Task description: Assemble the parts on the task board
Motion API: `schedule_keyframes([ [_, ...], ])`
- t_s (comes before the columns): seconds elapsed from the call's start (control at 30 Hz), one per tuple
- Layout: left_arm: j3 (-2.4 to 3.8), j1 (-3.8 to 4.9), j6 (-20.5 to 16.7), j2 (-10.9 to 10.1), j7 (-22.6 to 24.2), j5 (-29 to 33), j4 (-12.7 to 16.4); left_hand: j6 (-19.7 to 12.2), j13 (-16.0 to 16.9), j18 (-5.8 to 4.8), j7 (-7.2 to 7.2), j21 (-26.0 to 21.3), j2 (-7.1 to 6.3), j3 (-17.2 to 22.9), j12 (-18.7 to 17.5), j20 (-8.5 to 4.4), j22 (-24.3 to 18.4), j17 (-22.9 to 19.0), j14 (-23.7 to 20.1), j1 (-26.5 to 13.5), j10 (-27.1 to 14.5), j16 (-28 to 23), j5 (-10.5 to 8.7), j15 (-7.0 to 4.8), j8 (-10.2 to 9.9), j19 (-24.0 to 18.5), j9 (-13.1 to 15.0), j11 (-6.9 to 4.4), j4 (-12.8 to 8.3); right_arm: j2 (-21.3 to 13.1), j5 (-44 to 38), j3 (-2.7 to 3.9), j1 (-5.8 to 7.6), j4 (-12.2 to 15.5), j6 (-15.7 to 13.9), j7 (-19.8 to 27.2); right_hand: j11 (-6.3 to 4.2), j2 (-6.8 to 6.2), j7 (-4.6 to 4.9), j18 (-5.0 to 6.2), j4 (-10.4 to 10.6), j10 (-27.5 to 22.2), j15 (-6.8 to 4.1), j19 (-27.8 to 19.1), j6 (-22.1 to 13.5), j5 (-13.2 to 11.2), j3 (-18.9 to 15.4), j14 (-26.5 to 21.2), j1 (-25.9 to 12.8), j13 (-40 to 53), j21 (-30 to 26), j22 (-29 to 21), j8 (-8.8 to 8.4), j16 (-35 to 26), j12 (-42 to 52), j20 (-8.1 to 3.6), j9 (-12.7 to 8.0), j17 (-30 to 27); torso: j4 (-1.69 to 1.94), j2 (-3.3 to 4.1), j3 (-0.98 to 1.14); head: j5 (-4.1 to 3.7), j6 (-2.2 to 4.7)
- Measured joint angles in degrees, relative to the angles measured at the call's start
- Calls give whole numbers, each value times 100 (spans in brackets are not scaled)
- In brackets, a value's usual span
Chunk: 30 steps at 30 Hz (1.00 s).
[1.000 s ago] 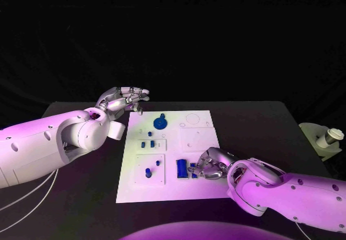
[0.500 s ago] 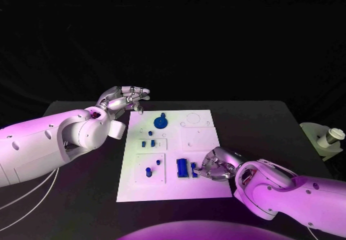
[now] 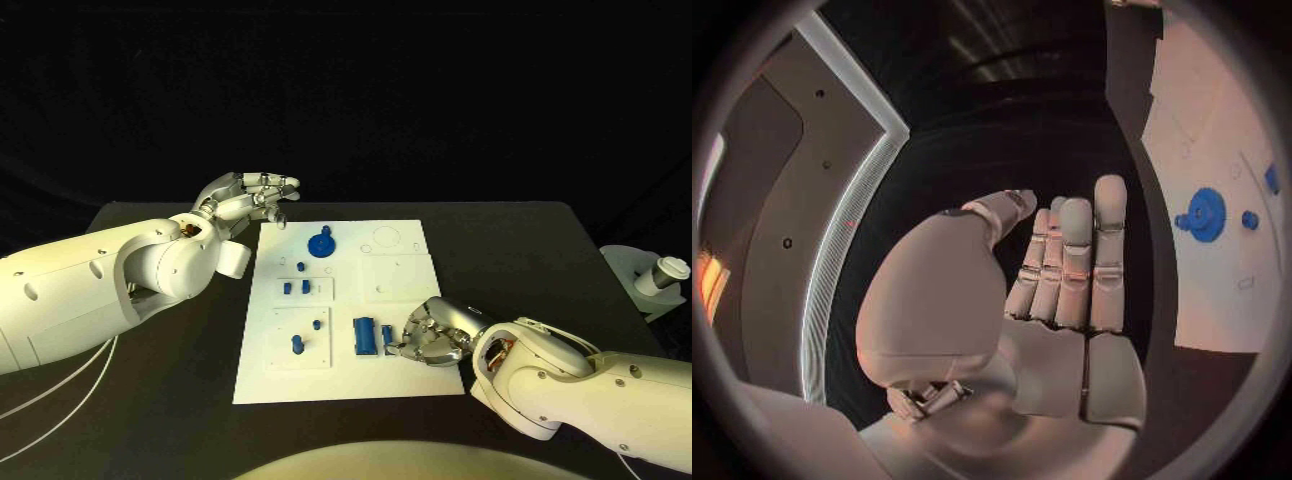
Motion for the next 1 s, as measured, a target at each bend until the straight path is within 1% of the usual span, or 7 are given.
schedule_keyframes([
  [0.13, 0, 0, 1, 0, -1, 0, -1, 0, 0, 0, 0, 0, 0, 0, 0, 0, 0, 0, 0, 0, 0, 0, 0, 0, 0, 0, 0, 0, 0, 78, 1, 0, -3, -94, 40, 7, 0, 32, 0, 0, 0, 0, 0, 0, 0, 0, 0, 0, 32, 0, 0, 0, 0, 0, 0, 0, 0, 0, 5, 3, -3, -1, 1],
  [0.2, 0, 0, 1, 0, -1, 0, -1, 0, 0, 0, 0, 0, 0, 0, 0, 0, 0, 0, 0, 0, 0, 0, 0, 0, 0, 0, 0, 0, 0, 111, 0, 0, -5, -152, 60, 7, 0, 10, 0, 0, 0, 0, 0, 0, 0, 0, 0, 0, 60, 0, 0, -1, 0, 0, 0, 0, 0, 0, 8, 4, -5, 0, 0],
  [0.33, 0, 0, 2, -3, -2, 0, 1, 0, 0, 0, 0, 0, 0, 0, 0, 0, 0, 0, 0, 0, 0, 0, 0, 0, 0, 0, 0, 0, 0, 165, -22, 0, -6, -251, 85, -3, 0, 25, 0, 0, 0, 0, 0, 0, 0, 0, -31, 0, 113, 0, 0, -1, 0, 0, 0, 0, -6, 0, 9, 5, -9, 7, -20],
  [0.37, 0, 0, 2, -3, -2, 0, 1, 0, 0, 0, 0, 0, 0, 0, 0, 0, 0, 0, 0, 0, 0, 0, 0, 0, 0, 0, 0, 0, 0, 177, -29, 0, -7, -280, 89, -9, 0, 69, 0, 0, 0, 0, 0, 0, 0, 0, -31, 0, 158, 0, 0, -1, 0, 0, 0, 0, -6, 0, 8, 5, -10, 8, -20],
  [0.5, 0, 0, 2, -6, -3, 0, 3, 0, 0, 0, 0, 0, 0, 0, 0, 0, 0, 0, 0, 0, 0, 0, 0, 0, 0, 0, 0, 0, 0, 204, -75, 1, -8, -366, 92, -26, 0, 69, -2, 0, 0, 0, 0, 0, 2, -24, -31, 0, 157, 0, 0, -1, 4, 0, 0, 0, -3, 0, 5, 5, -8, 18, -24],
  [0.83, 0, 0, 2, -10, -4, 0, 2, -20, 7, 0, -20, -23, 0, 16, 0, 0, -5, -9, 0, 0, 0, 23, 0, 0, 0, 0, 0, 0, 16, 220, -158, 3, -8, -396, 59, 2, 0, 46, -10, 0, 7, 0, 0, 0, 10, -59, -87, 0, 255, 0, 0, -2, 11, 0, 0, 0, -30, 3, -5, -1, -1, 24, -22],
  [1.0, 0, 0, 2, -10, -4, 0, -2, -20, 7, 0, -20, -23, 0, 16, 0, 0, -4, -10, 0, 0, 0, 23, 0, 0, 0, 0, 0, 0, 16, 126, -111, 3, -5, -305, -89, 151, 0, 46, 8, 0, 31, 0, 0, 0, -8, -59, -110, 0, 255, -1, -18, -1, 11, 0, -39, 0, -24, 5, -5, -7, 0, 16, -5],
])
